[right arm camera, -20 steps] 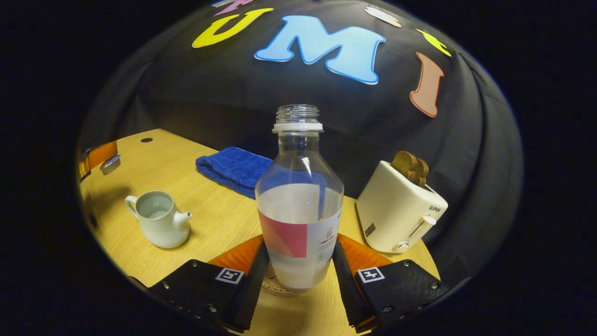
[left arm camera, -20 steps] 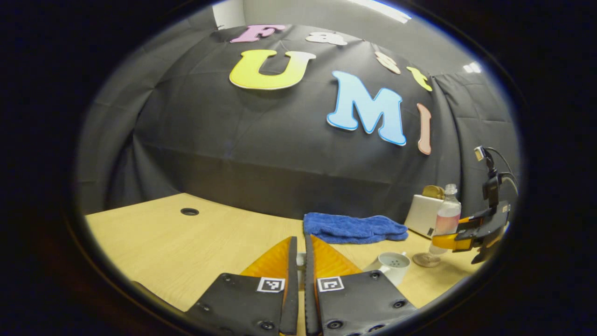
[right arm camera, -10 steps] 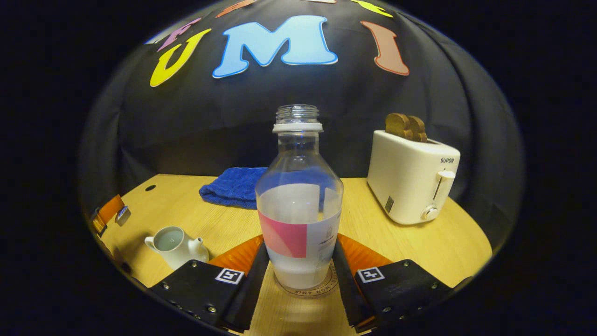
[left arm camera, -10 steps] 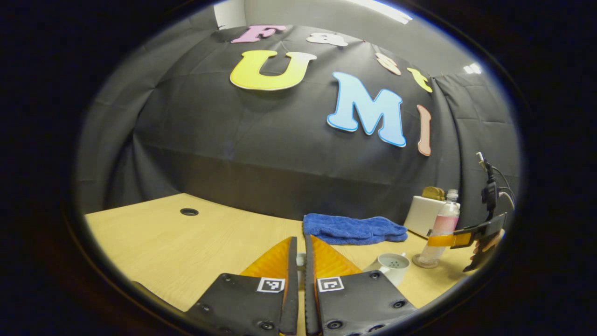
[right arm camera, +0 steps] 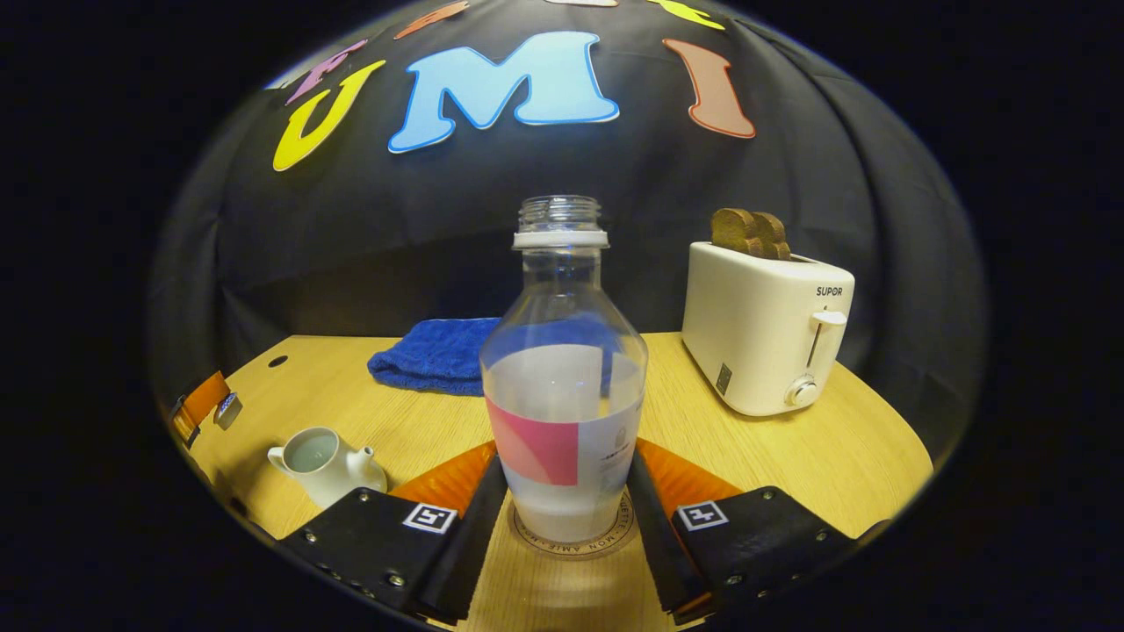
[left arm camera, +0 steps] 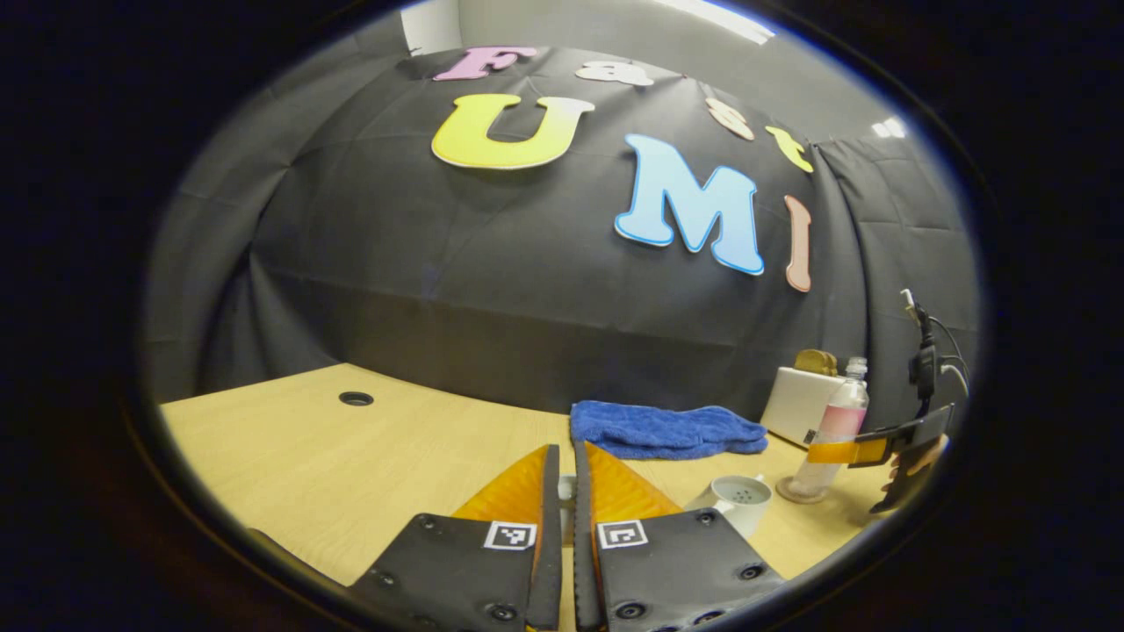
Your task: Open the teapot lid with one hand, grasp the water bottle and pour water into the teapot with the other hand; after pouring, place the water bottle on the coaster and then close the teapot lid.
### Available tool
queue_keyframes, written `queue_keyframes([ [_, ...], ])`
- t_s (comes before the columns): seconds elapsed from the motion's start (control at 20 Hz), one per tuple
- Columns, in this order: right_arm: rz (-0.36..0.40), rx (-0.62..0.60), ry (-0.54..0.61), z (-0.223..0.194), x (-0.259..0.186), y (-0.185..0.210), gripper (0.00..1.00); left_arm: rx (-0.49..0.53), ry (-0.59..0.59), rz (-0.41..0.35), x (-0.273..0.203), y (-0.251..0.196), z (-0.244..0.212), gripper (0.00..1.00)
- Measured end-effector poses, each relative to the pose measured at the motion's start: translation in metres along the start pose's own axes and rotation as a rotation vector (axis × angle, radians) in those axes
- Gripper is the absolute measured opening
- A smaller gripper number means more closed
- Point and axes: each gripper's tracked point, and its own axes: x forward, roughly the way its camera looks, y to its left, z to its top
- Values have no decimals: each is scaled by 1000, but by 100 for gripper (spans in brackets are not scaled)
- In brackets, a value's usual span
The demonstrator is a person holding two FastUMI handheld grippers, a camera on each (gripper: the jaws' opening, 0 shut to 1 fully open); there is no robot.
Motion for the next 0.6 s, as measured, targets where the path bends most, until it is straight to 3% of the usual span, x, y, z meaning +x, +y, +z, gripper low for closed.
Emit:
queue_keyframes([
  [0.1,18,13,9,-2,0,5,74,2,2,0,0,0,-1,12],
  [0.25,12,4,5,-2,-1,5,82,1,1,0,-1,1,1,15],
  [0.35,-2,-16,-6,-1,-2,4,98,0,0,0,0,0,0,12],
  [0.6,-54,-73,-77,10,-18,3,98,0,0,0,0,0,0,15],
])
